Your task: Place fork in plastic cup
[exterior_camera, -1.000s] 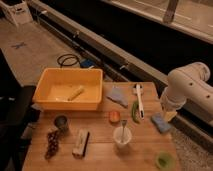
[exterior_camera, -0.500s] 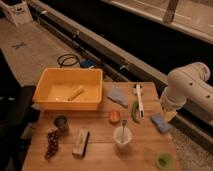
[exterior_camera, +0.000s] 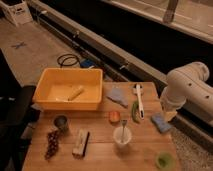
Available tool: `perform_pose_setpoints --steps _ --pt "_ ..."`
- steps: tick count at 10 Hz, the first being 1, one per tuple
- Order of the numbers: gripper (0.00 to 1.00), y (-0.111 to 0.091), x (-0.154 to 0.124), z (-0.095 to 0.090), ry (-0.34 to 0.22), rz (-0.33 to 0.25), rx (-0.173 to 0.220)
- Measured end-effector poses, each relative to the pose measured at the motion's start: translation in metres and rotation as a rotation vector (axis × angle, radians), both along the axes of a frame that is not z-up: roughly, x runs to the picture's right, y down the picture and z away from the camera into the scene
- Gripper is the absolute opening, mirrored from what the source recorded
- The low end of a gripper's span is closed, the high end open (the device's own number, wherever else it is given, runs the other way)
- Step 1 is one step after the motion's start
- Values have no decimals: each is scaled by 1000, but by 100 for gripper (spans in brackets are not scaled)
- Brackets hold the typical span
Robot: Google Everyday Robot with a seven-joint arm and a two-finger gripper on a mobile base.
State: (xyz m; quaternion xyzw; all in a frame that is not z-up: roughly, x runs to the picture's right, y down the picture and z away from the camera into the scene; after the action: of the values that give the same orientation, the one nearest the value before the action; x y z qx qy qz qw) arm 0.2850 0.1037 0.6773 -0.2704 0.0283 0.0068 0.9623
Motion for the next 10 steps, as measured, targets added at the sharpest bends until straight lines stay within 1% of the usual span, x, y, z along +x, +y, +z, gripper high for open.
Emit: perform_pose_setpoints --steps 1,2,5,6,7,8,9,10 --pt "65 -2 -11 -3 -17 -23 7" --pt "65 -4 -32 -5 -45 -47 9" --pt "65 -2 -95 -4 -134 -103 -12" --pt "65 0 -123 -5 -176 -123 -23" --pt "65 3 -144 -7 -213 -133 -43" --pt "65 3 -148 -8 -221 -133 -47" --pt "65 5 -143 -8 -211 -135 -51" --pt "65 4 -145 -8 -214 -137 -52"
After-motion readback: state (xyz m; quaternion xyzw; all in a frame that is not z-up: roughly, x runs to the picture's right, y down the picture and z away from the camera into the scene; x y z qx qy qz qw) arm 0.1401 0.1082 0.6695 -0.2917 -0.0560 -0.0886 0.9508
